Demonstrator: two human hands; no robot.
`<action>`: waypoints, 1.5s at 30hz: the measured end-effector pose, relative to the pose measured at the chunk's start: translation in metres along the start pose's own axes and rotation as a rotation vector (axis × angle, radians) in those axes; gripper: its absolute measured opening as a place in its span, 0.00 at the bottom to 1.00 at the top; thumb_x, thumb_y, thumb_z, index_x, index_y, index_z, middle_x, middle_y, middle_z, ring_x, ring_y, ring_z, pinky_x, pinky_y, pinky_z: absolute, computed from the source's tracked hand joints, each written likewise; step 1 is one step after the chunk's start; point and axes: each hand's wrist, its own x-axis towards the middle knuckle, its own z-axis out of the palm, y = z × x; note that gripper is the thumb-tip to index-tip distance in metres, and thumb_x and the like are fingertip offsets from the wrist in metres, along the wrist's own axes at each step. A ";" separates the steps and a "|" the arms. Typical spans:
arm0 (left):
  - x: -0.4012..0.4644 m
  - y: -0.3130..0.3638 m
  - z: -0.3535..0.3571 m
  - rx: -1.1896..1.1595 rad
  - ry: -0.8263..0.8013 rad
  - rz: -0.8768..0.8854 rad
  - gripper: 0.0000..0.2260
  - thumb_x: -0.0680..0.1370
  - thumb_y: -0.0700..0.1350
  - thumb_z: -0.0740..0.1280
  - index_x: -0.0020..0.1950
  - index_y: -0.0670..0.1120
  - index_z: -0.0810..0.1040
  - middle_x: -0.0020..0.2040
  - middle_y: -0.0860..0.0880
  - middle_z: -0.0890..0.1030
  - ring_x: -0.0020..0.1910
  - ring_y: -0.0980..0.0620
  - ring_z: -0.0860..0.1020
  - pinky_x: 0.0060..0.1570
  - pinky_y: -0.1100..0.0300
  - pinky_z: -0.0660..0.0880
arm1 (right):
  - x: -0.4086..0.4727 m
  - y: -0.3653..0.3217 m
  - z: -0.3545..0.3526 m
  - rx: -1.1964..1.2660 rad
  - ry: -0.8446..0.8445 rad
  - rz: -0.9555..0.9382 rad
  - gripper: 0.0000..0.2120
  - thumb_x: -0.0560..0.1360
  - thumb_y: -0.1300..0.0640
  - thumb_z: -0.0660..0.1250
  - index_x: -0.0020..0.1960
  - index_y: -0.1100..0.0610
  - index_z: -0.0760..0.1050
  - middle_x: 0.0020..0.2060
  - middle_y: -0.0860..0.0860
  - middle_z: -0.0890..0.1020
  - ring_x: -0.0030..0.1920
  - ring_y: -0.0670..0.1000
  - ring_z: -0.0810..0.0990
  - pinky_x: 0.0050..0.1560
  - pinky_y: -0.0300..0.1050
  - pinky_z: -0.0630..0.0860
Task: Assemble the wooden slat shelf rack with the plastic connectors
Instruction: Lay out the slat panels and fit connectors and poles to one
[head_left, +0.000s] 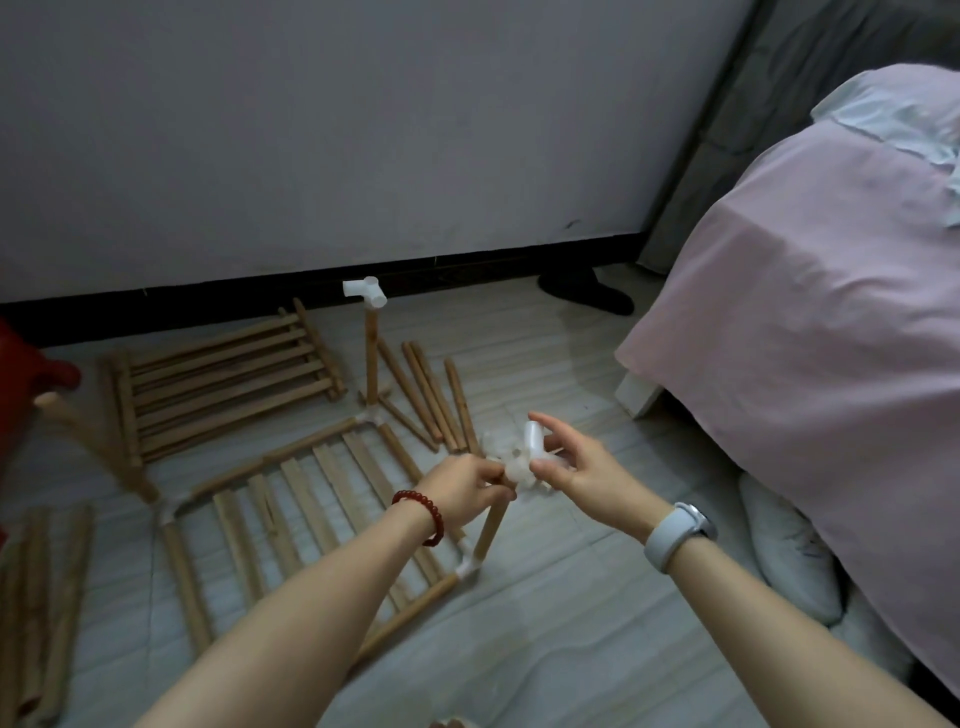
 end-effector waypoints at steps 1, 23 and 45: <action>0.000 0.000 -0.002 -0.001 -0.002 0.006 0.09 0.78 0.47 0.65 0.54 0.49 0.82 0.51 0.51 0.83 0.53 0.53 0.78 0.55 0.54 0.74 | 0.000 -0.002 -0.001 -0.115 0.001 -0.018 0.24 0.78 0.55 0.63 0.72 0.48 0.61 0.57 0.50 0.72 0.58 0.49 0.72 0.57 0.40 0.69; -0.006 0.001 0.000 -0.091 -0.016 -0.003 0.08 0.77 0.49 0.65 0.54 0.52 0.82 0.57 0.56 0.80 0.54 0.55 0.77 0.56 0.58 0.72 | 0.008 -0.029 -0.009 -0.189 0.134 0.015 0.24 0.79 0.59 0.57 0.74 0.48 0.58 0.40 0.47 0.76 0.31 0.45 0.69 0.31 0.35 0.70; -0.020 0.006 -0.041 -0.314 0.144 0.128 0.13 0.74 0.42 0.71 0.58 0.44 0.78 0.46 0.50 0.81 0.38 0.58 0.79 0.40 0.67 0.76 | 0.009 -0.026 0.008 0.167 0.033 0.080 0.07 0.77 0.66 0.62 0.48 0.58 0.77 0.42 0.52 0.81 0.42 0.47 0.82 0.39 0.36 0.79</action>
